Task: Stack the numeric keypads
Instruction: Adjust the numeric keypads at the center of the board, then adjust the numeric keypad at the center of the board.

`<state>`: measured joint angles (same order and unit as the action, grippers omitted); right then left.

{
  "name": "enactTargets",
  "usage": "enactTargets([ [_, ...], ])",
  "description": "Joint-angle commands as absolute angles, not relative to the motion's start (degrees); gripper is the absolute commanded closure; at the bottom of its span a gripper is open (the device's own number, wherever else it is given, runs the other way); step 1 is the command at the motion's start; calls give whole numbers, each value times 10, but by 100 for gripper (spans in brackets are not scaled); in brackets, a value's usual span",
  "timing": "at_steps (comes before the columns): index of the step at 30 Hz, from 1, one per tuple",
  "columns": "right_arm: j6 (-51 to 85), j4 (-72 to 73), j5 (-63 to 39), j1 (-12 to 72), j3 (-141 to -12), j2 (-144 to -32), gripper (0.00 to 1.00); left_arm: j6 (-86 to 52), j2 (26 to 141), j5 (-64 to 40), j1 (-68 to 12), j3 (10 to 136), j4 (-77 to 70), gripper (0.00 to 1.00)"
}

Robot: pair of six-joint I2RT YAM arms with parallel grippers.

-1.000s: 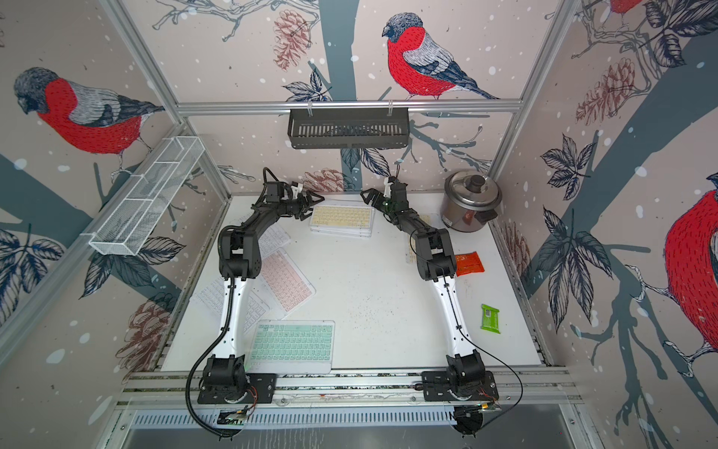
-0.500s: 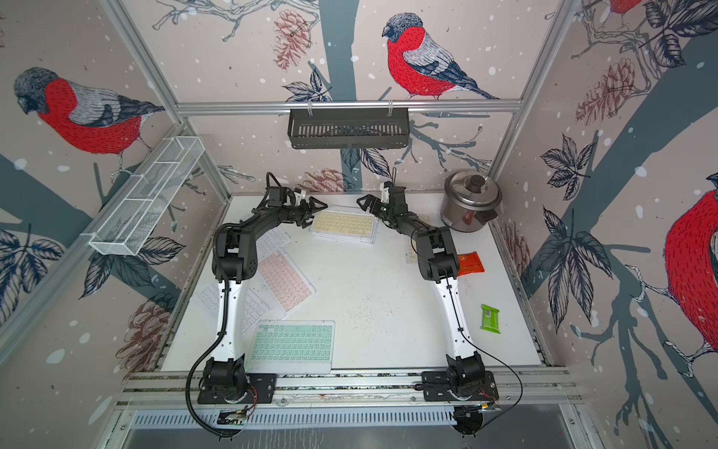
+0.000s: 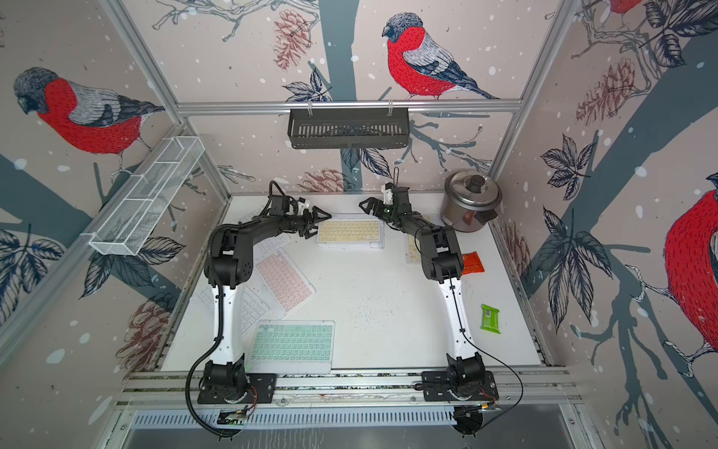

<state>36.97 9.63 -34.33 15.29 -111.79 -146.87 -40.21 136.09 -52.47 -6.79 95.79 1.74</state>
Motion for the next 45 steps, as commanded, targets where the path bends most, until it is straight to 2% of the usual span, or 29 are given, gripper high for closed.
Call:
enactTargets([
  [1, 355, -38, -308, 140, -1135, -1473, 0, -412, 1365, -463, -72, 945, 148, 4],
  [9, 316, -86, -286, 108, -1169, -1430, 0, -365, 1332, -416, -40, 963, 224, 4],
  [15, 304, -60, -268, 130, -1042, -1331, 0, -324, 1265, -370, -19, 943, 276, 3],
  [20, 294, -26, -213, 164, -868, -1196, 0, -310, 1166, -336, -35, 842, 286, 4],
  [24, 271, -24, -158, 221, -733, -1084, 0, -299, 1074, -266, -48, 743, 313, 4],
  [27, 249, -33, -94, 285, -651, -1022, 0, -301, 1006, -249, -47, 660, 312, 3],
  [33, 208, -47, 15, 436, -539, -942, 0, -333, 879, -289, -49, 506, 280, 4],
  [36, 201, -50, 54, 506, -523, -938, 0, -348, 847, -303, -40, 467, 258, 4],
  [40, 208, -53, 72, 560, -565, -994, 0, -387, 833, -349, 13, 420, 183, 3],
  [45, 213, -71, 96, 598, -667, -1094, 0, -355, 885, -303, 70, 488, 192, 4],
])
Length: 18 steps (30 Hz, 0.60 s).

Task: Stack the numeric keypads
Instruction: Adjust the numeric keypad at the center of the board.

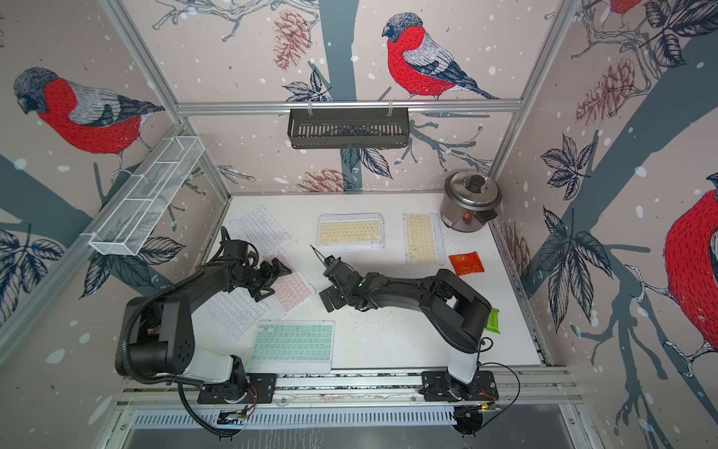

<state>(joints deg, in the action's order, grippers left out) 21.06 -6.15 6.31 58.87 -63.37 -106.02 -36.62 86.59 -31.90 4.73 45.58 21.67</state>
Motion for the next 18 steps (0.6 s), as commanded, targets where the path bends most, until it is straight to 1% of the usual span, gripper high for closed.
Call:
enactTargets([
  [1, 213, -71, 97, 603, -681, -1106, 0, -349, 894, -287, 80, 502, 197, 4],
  [2, 214, -72, 99, 607, -694, -1117, 0, -347, 902, -266, 92, 514, 204, 4],
  [6, 214, -78, 95, 612, -732, -1145, 0, -346, 925, -237, 146, 526, 199, 4],
  [9, 219, -73, 78, 602, -740, -1154, 0, -358, 941, -245, 171, 519, 182, 4],
  [13, 219, -65, 53, 588, -741, -1160, 0, -372, 979, -270, 169, 526, 166, 3],
  [18, 232, -35, 6, 560, -709, -1144, 0, -373, 1024, -266, 146, 553, 166, 4],
])
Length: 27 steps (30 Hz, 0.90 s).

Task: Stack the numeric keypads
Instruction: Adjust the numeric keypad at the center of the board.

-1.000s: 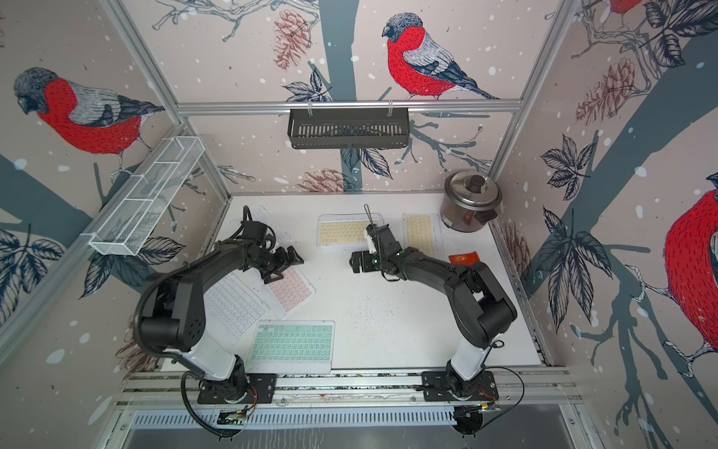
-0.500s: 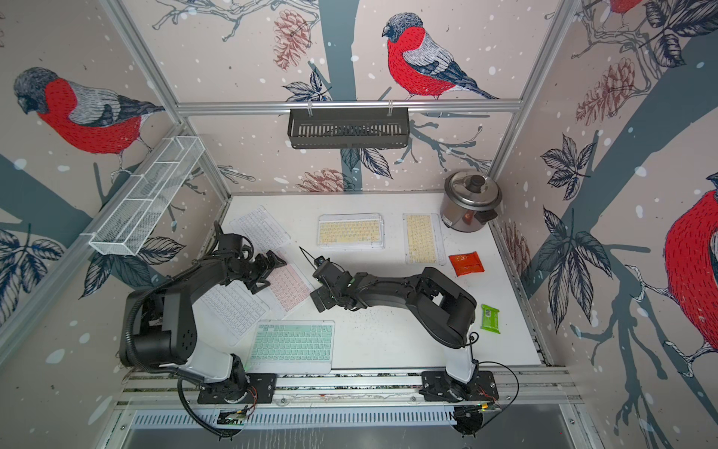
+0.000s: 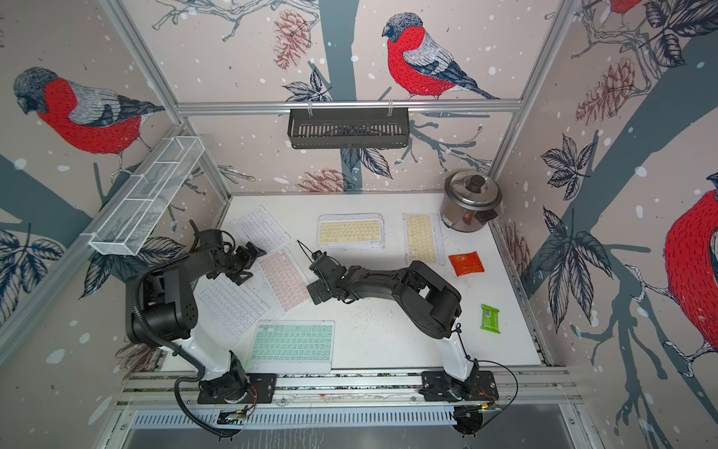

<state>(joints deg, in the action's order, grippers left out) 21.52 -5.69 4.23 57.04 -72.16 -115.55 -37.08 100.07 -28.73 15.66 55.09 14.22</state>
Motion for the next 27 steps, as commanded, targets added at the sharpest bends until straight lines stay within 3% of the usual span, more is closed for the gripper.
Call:
enactTargets([
  [1, 234, -29, -4, 554, -701, -1138, 0, -376, 1028, -266, 140, 555, 164, 4],
  [16, 267, 44, -106, 481, -578, -1045, 0, -361, 1069, -268, 65, 588, 178, 4],
  [23, 300, 17, -119, 432, -612, -1087, 0, -355, 1086, -271, 48, 619, 196, 3],
  [27, 310, -30, -61, 430, -663, -1124, 0, -346, 1113, -266, 31, 651, 213, 4],
])
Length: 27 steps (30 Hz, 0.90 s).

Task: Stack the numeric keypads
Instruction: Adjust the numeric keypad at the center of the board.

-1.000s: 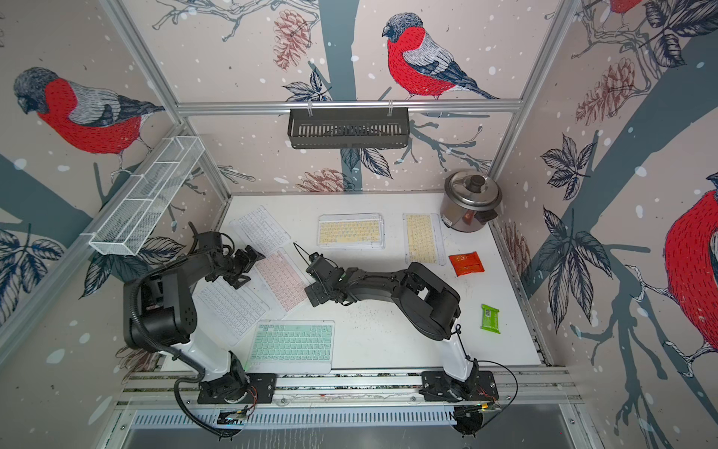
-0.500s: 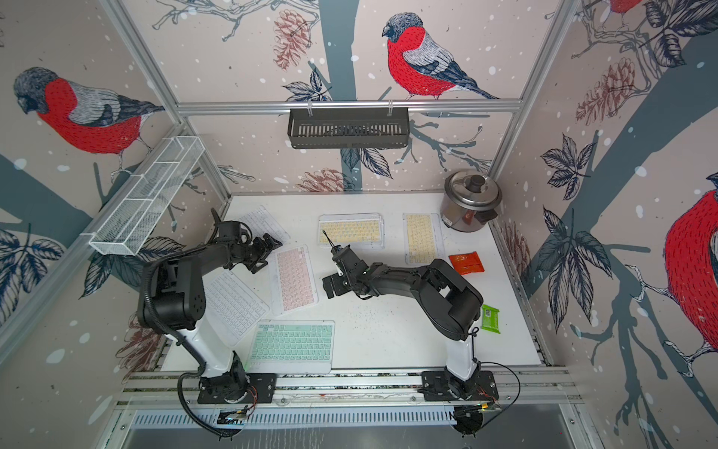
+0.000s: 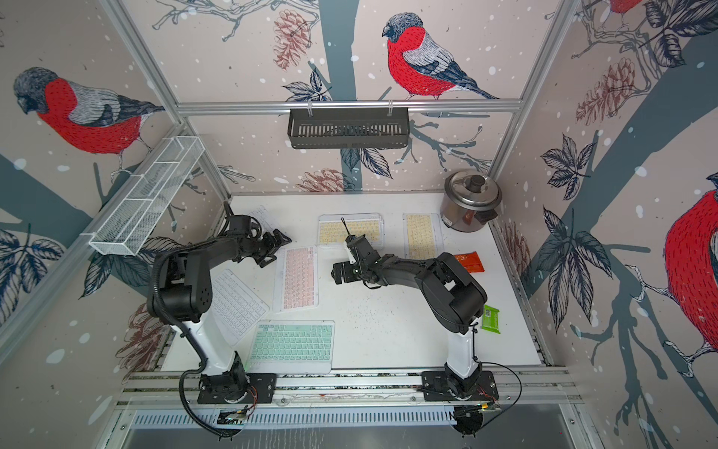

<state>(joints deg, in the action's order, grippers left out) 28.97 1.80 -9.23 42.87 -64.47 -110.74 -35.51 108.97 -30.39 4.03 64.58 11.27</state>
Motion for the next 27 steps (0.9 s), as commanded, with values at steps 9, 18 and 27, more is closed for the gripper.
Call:
enactTargets([
  [9, 353, -88, 78, 431, -738, -1187, 0, -330, 1149, -250, 14, 694, 242, 4],
  [18, 393, -85, 113, 428, -764, -1220, 0, -300, 1131, -229, 15, 689, 276, 3],
  [27, 451, -132, 179, 478, -825, -1278, 0, -284, 1092, -246, 61, 631, 267, 4],
])
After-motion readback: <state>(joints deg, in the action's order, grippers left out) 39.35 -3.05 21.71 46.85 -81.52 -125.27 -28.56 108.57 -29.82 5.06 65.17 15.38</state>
